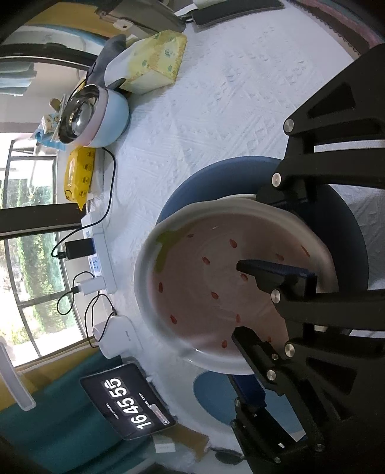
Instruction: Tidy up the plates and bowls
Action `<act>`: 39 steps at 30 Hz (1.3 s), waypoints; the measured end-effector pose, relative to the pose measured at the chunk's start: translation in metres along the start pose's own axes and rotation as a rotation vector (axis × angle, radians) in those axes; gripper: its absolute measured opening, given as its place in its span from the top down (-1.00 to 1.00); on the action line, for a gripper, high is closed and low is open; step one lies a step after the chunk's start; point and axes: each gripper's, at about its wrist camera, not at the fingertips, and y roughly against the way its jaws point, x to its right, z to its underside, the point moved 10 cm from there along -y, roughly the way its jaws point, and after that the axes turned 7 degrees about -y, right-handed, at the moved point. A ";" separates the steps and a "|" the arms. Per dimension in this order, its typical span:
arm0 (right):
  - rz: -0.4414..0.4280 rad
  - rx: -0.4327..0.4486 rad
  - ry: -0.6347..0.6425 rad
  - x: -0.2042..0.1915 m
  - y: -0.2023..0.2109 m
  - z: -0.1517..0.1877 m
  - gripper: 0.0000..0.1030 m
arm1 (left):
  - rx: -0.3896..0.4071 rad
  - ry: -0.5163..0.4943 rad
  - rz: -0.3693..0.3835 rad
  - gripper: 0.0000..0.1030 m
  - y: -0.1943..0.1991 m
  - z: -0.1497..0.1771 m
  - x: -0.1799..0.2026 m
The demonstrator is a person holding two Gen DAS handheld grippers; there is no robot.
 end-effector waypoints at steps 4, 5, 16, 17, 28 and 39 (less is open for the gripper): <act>-0.006 0.003 0.007 -0.002 0.001 -0.001 0.38 | -0.002 0.008 0.000 0.59 -0.001 0.003 -0.002; -0.009 0.004 0.010 -0.002 0.001 -0.001 0.38 | -0.001 0.010 0.001 0.59 -0.001 0.003 -0.002; -0.081 -0.004 0.055 -0.005 0.002 -0.001 0.33 | 0.016 0.028 0.014 0.57 0.008 0.006 -0.002; -0.096 -0.013 0.054 -0.005 0.002 -0.002 0.33 | 0.018 0.030 0.013 0.57 0.009 0.006 -0.003; -0.050 0.001 0.187 -0.011 0.005 -0.003 0.31 | 0.025 0.035 0.015 0.55 0.009 0.006 -0.007; 0.030 0.038 0.329 -0.018 0.005 0.002 0.23 | 0.036 0.043 0.004 0.55 0.017 0.007 -0.007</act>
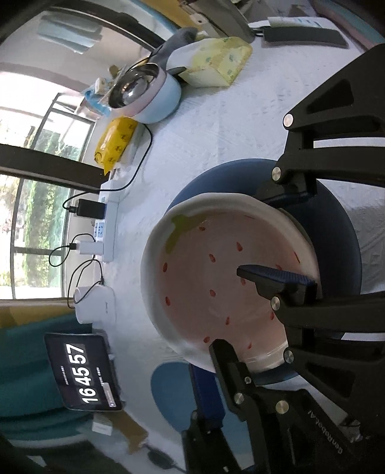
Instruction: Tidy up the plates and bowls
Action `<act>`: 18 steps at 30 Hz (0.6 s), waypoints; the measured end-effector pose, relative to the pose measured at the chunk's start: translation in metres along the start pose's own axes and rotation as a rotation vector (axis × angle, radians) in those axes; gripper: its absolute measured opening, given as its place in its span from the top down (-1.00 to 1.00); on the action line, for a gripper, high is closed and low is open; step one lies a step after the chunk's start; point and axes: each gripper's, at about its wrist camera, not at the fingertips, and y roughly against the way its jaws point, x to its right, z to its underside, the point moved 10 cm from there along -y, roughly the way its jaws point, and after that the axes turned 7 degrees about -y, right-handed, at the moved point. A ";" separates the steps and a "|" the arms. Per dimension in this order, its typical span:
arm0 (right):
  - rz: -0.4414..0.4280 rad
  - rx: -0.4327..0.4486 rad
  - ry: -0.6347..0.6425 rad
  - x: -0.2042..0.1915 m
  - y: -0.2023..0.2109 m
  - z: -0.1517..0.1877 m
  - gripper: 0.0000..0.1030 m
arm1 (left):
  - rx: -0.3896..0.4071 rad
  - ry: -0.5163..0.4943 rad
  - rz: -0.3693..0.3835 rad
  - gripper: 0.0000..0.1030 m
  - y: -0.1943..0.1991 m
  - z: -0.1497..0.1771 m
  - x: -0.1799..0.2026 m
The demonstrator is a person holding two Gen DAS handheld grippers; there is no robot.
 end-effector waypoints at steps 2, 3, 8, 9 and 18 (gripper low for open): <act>-0.010 -0.001 0.011 -0.001 0.000 0.000 0.17 | 0.003 0.000 0.004 0.55 0.001 0.000 0.001; -0.018 -0.003 0.019 -0.002 -0.001 0.000 0.14 | 0.004 0.000 0.005 0.55 0.002 0.001 0.001; -0.048 -0.020 0.051 -0.004 0.000 0.000 0.11 | 0.006 -0.002 0.001 0.55 0.004 0.002 0.001; -0.054 -0.021 0.057 -0.004 0.000 0.000 0.10 | 0.006 -0.001 0.000 0.55 0.004 0.002 0.001; -0.165 -0.051 -0.036 -0.002 0.006 -0.001 -0.08 | 0.009 0.003 -0.016 0.55 0.005 0.003 -0.002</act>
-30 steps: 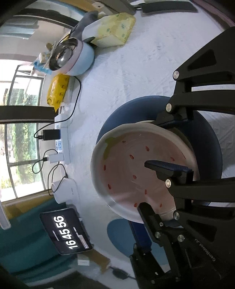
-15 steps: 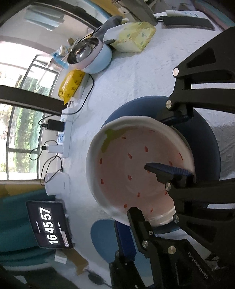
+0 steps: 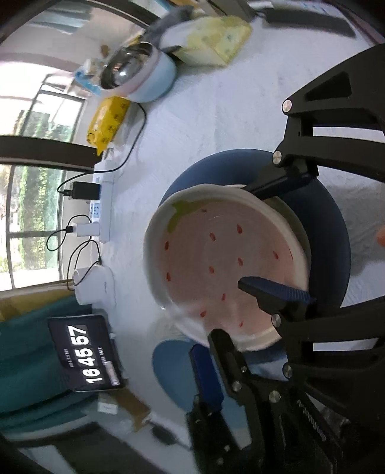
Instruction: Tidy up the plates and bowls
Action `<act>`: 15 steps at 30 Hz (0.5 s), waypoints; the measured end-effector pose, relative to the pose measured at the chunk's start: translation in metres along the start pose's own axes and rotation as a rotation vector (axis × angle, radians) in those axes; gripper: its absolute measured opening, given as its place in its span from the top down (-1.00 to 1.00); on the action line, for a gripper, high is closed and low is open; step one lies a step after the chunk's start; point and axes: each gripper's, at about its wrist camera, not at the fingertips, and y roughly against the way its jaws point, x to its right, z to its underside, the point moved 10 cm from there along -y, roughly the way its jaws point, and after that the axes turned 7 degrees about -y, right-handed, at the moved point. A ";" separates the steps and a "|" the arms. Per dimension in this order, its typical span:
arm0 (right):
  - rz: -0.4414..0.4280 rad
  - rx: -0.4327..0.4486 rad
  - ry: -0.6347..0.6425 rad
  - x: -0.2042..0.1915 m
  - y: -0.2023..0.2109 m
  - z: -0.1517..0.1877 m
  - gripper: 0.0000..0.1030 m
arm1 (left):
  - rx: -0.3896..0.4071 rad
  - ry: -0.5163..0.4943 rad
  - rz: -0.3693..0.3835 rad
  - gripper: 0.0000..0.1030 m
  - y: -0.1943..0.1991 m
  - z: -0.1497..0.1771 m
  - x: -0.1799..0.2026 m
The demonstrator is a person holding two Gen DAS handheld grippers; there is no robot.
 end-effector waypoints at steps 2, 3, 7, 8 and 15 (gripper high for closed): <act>-0.025 -0.003 -0.025 0.001 0.002 -0.001 -0.09 | 0.001 0.001 -0.004 0.55 0.000 0.000 -0.001; -0.031 -0.004 -0.031 0.001 0.003 -0.001 -0.09 | 0.001 0.002 -0.005 0.55 0.000 0.001 -0.001; -0.059 -0.006 -0.081 0.004 0.007 -0.001 -0.13 | -0.002 0.005 -0.015 0.55 0.000 0.001 -0.005; -0.075 -0.006 -0.105 0.006 0.008 -0.002 -0.16 | -0.007 0.008 -0.020 0.55 -0.002 0.001 -0.006; -0.052 0.026 -0.125 0.017 0.017 -0.005 -0.28 | -0.013 0.018 -0.020 0.55 -0.003 0.003 -0.009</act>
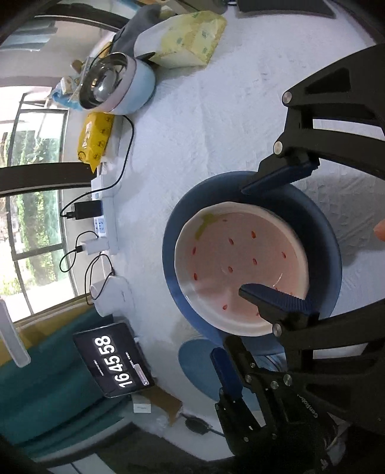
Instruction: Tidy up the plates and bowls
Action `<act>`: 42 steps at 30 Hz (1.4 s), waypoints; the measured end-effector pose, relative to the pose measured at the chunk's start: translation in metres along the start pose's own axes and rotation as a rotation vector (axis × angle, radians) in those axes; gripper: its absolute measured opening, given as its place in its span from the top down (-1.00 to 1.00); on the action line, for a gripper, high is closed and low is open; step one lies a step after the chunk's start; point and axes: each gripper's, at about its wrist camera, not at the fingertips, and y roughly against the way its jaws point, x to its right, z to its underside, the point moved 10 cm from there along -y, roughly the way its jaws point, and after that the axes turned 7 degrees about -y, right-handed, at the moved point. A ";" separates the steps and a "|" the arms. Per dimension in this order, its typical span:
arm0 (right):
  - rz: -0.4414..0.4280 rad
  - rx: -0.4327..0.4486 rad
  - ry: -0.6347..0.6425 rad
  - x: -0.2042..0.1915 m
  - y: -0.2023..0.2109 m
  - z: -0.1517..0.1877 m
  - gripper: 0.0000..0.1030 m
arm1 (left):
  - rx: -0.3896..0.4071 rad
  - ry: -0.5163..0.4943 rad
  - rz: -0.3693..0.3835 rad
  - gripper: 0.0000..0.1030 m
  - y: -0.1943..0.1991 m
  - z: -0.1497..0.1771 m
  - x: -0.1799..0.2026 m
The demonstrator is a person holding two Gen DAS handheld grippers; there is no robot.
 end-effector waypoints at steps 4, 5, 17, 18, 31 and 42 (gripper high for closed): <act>0.013 0.004 0.017 -0.001 0.001 0.001 -0.28 | 0.009 0.002 0.011 0.55 0.004 -0.001 0.003; 0.016 0.007 0.020 -0.001 0.001 0.001 -0.28 | 0.009 0.006 0.014 0.55 0.004 -0.002 0.003; 0.076 0.093 0.006 0.021 0.030 -0.009 -0.28 | 0.025 0.069 -0.002 0.52 0.019 -0.007 -0.007; 0.081 0.104 0.000 0.025 0.033 -0.010 -0.28 | 0.022 0.078 -0.005 0.50 0.018 -0.006 -0.010; 0.158 0.149 -0.063 0.073 0.032 -0.010 -0.28 | -0.015 0.138 -0.034 0.08 0.007 0.010 -0.027; 0.088 0.110 -0.079 0.072 0.013 -0.004 -0.28 | -0.058 0.115 -0.054 0.08 -0.005 0.013 -0.018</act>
